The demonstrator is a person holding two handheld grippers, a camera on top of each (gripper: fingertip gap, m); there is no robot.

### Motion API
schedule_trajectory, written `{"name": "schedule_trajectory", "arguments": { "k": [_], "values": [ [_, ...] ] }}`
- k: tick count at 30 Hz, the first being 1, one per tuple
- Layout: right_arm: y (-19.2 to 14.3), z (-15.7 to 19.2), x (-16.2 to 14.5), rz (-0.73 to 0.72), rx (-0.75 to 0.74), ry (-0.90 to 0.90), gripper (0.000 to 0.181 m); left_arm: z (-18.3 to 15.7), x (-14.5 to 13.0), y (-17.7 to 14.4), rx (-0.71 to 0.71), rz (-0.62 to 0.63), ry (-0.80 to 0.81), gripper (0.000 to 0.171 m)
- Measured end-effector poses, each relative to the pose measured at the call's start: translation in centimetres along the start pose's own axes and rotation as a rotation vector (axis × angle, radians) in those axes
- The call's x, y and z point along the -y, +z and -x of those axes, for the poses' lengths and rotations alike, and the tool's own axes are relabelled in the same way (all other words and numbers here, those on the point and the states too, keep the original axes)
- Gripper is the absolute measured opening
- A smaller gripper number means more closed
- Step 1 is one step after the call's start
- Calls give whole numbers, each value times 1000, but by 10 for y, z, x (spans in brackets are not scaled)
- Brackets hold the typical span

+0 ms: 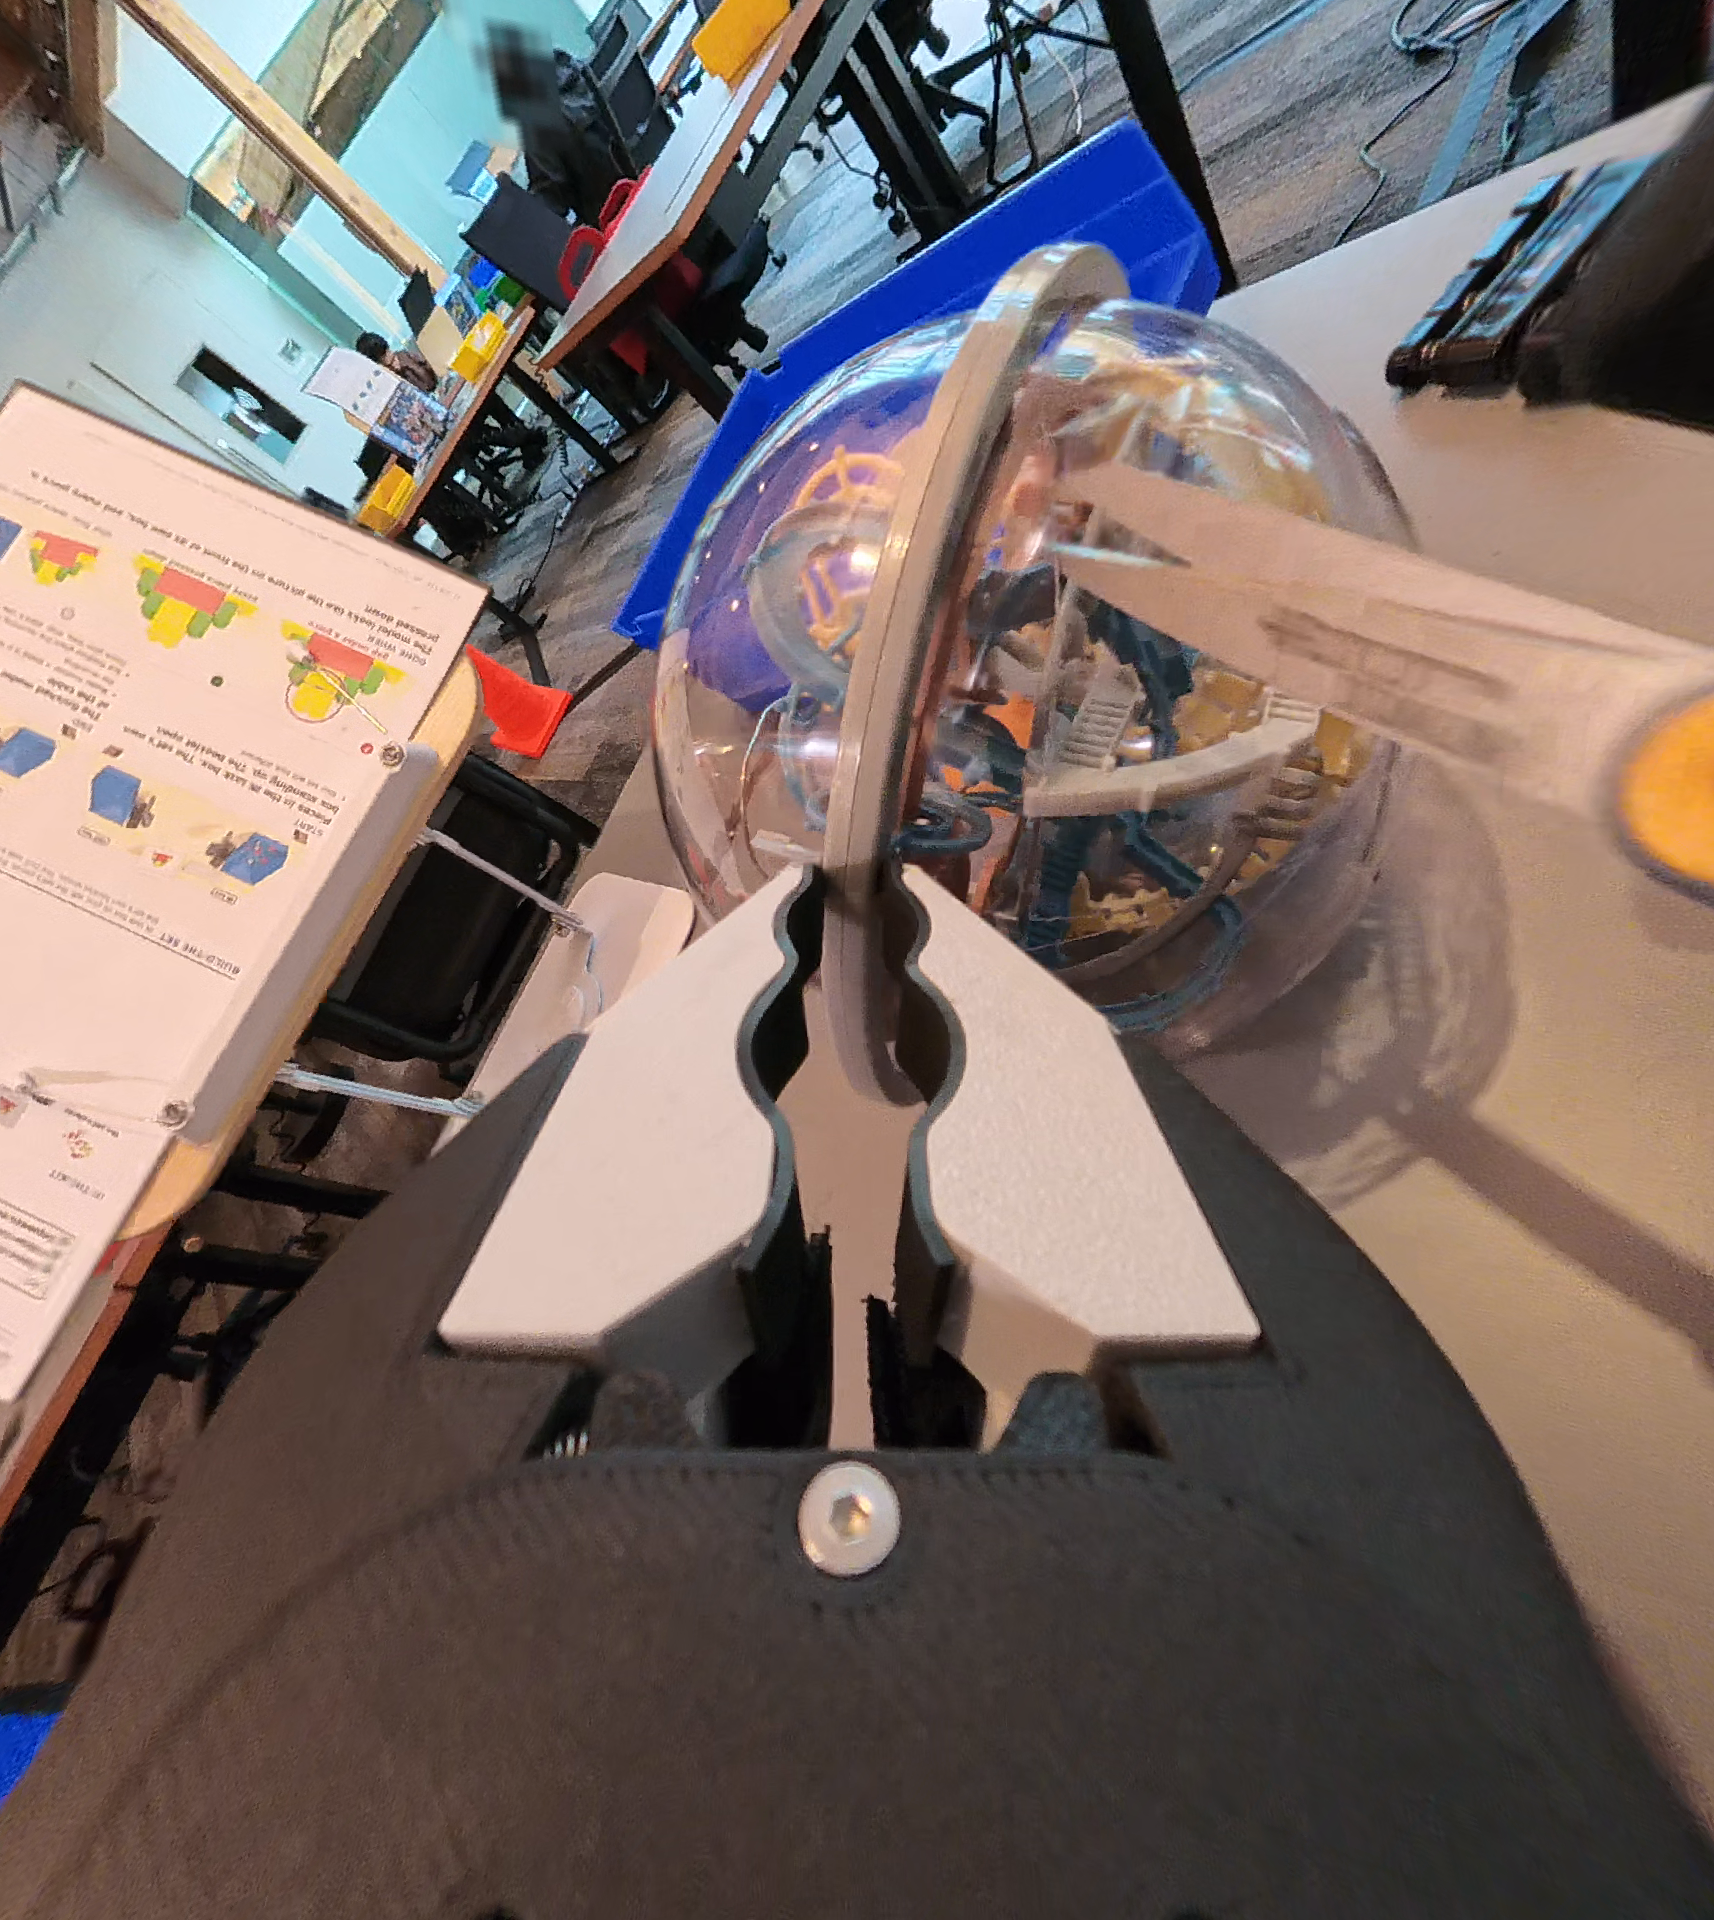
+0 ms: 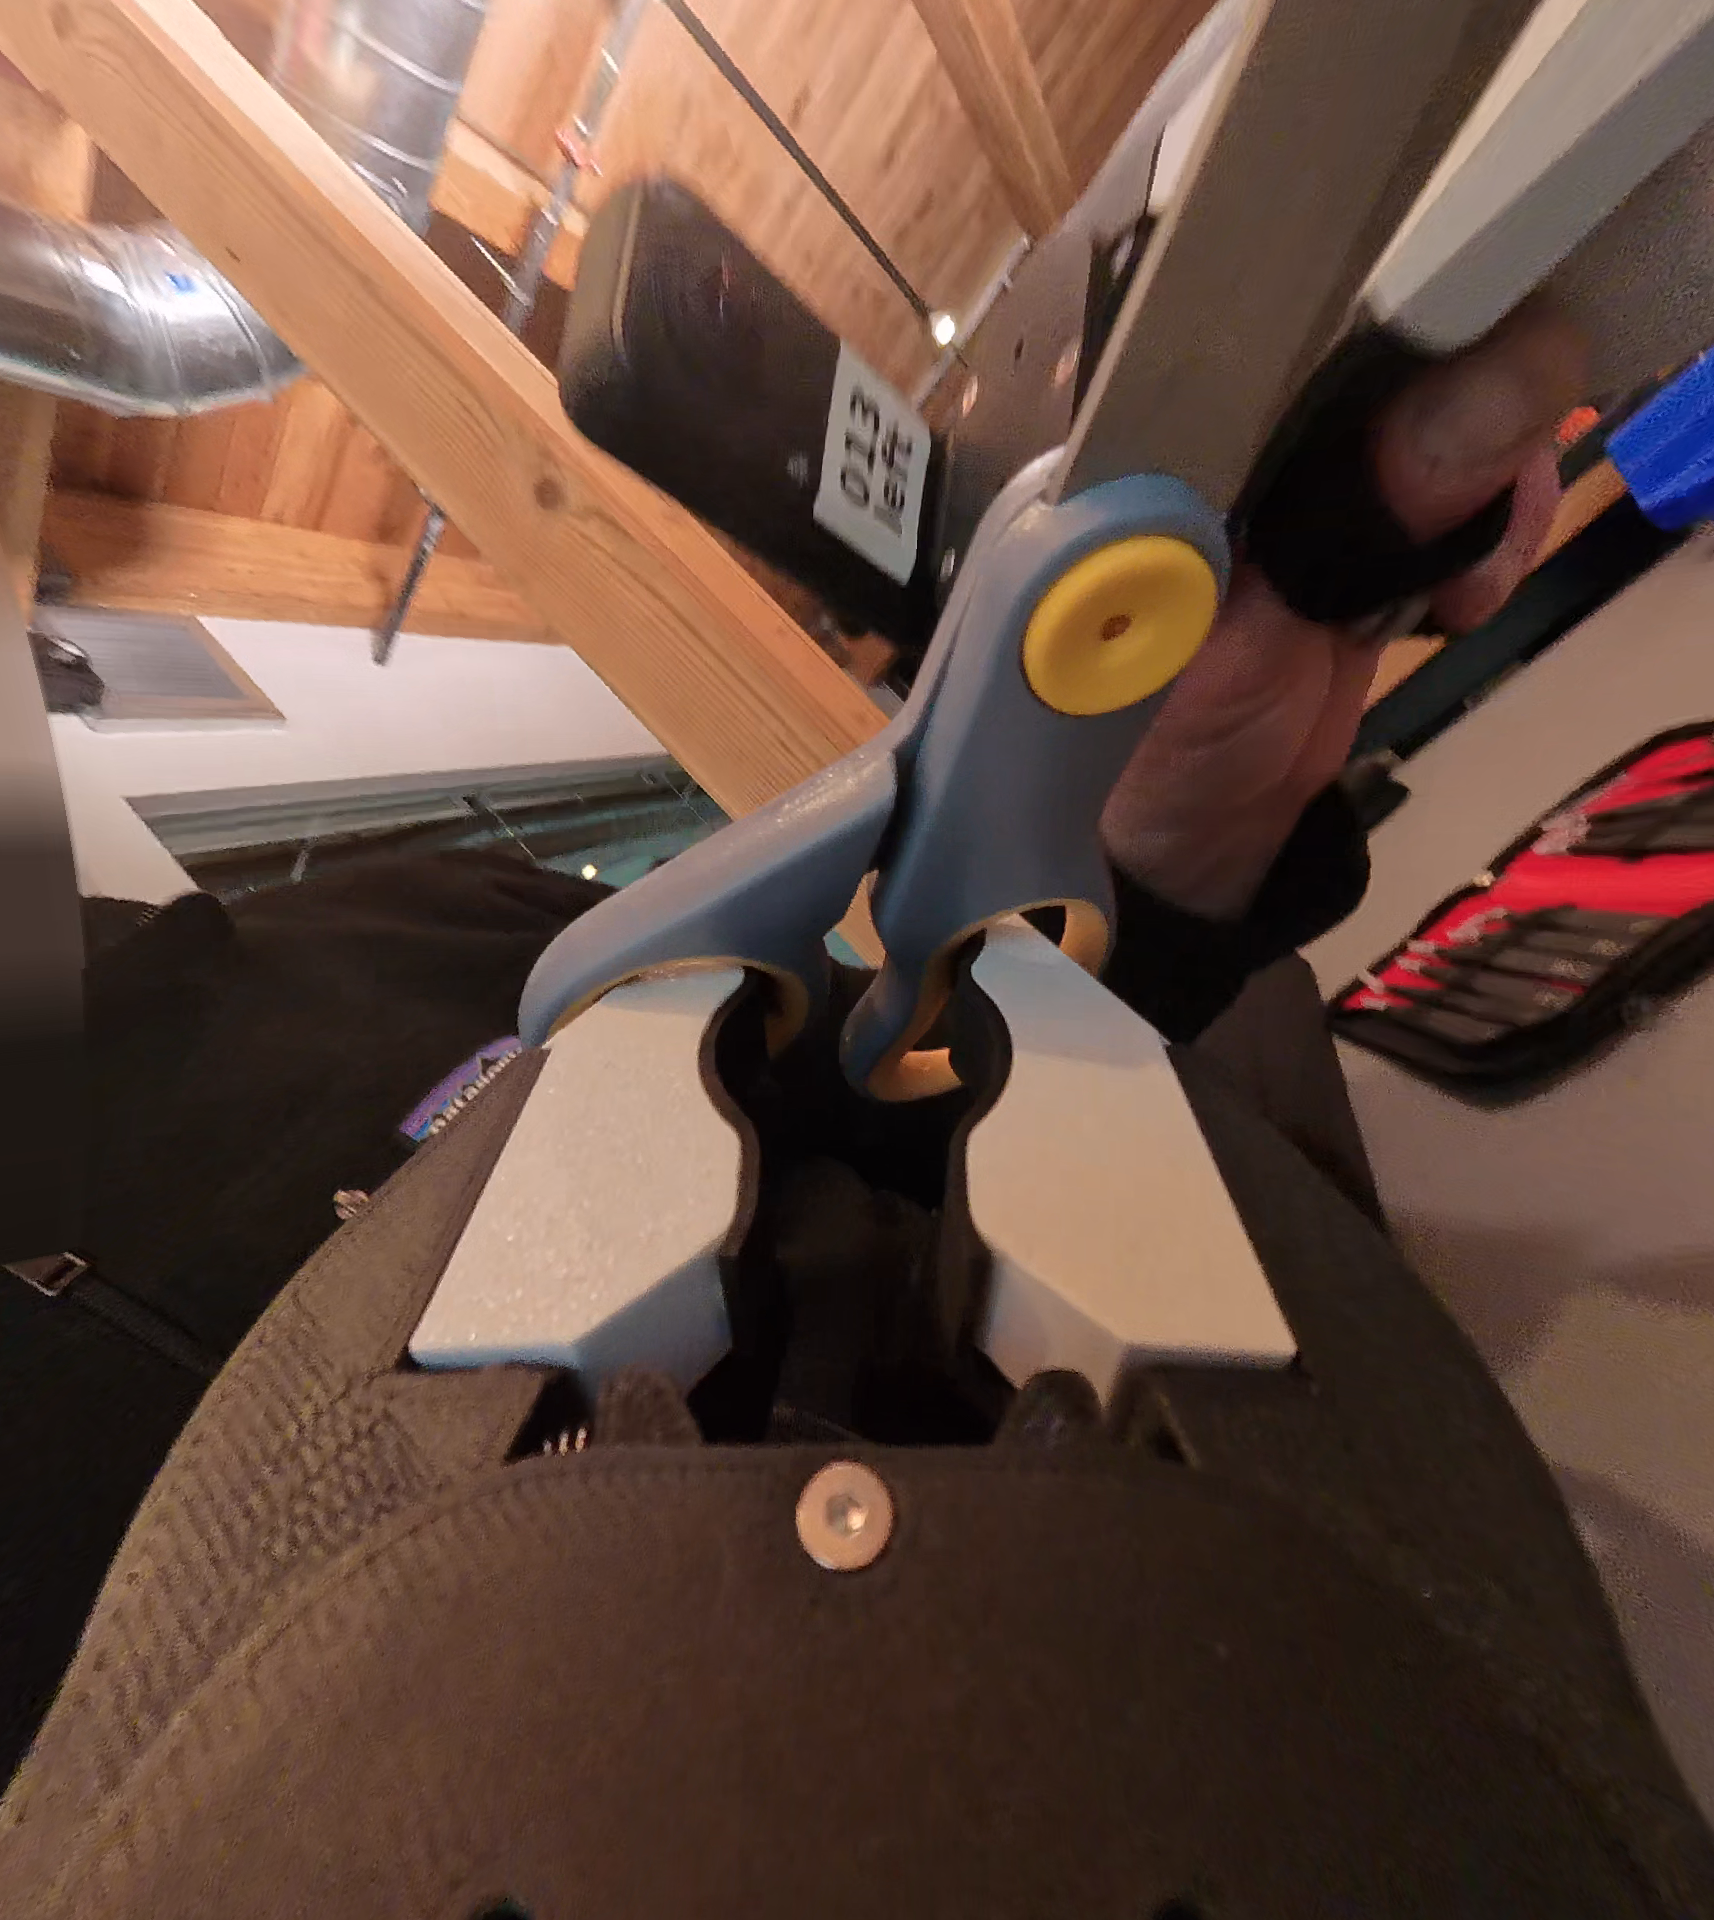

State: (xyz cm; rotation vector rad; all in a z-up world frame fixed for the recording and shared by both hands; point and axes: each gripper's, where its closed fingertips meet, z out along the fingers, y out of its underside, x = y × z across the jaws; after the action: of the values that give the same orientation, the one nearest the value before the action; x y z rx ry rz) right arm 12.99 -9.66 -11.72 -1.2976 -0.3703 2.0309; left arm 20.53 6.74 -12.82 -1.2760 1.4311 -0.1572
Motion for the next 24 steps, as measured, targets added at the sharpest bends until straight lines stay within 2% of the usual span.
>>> {"name": "schedule_trajectory", "arguments": {
  "k": [5, 8, 11, 13, 17, 24],
  "values": [
    [-5, 0, -46, 217, -72, 63, 28, 18, -4, 7, 3, -3, -34, 8],
    [-22, 5, -59, 336, -164, 19, 28, 34, -10, 5, 24, 15, -14, 8],
    [-50, -2, -60, 465, -328, -57, 28, 48, -14, -4, 5, 1, 30, 8],
    [-68, -11, -47, 507, -450, -132, 27, 61, -22, -12, -23, 9, 40, 8],
    [-81, -17, 0, 516, -569, -274, 27, 83, -47, -32, -89, 39, 68, 7],
    [-90, -62, 38, 758, -786, -414, 27, 106, -85, -64, -278, -16, 100, 8]
  ]
}}
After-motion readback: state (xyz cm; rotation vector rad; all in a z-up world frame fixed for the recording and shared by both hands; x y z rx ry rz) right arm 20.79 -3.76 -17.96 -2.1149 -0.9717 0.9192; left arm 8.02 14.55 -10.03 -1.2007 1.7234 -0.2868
